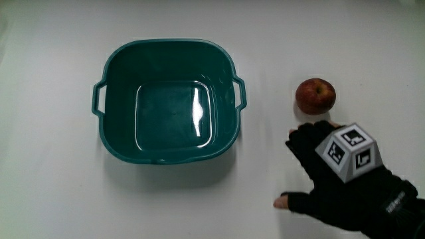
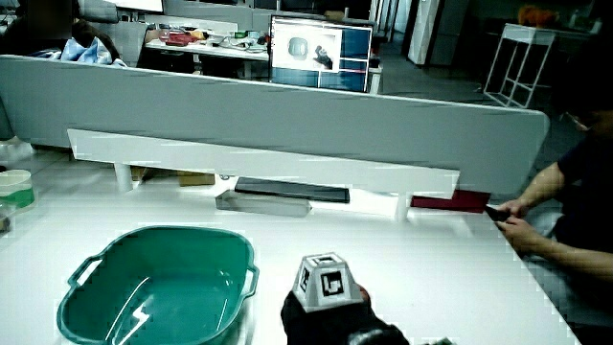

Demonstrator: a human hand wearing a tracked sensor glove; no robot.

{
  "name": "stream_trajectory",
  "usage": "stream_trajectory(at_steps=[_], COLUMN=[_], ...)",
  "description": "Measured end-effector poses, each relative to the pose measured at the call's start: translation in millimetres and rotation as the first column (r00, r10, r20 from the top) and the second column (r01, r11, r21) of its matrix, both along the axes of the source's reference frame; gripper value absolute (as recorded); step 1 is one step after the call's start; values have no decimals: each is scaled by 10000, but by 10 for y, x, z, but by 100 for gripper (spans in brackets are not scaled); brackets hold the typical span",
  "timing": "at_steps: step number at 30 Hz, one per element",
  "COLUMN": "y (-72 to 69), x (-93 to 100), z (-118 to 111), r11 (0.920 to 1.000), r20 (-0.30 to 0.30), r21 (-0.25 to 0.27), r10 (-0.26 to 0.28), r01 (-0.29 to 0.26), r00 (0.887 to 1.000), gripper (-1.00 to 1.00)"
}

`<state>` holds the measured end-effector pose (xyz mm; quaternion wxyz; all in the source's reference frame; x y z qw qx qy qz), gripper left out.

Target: Place apple on desk

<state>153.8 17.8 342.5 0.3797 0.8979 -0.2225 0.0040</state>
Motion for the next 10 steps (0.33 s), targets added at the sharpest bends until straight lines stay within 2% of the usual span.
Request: stream_trajectory(at_steps=[4,6,10], y=[189,259,325], x=[-49,-82,-139], z=[-80,-94,-65], r11=[9988,9963,9921], r20=[287,536,340], r21=[-188,-739,-901], r10=[-444,-404,-845], r01=[450,443,872], r00=[9986,9977,9958], gripper=[-100,-100,-100])
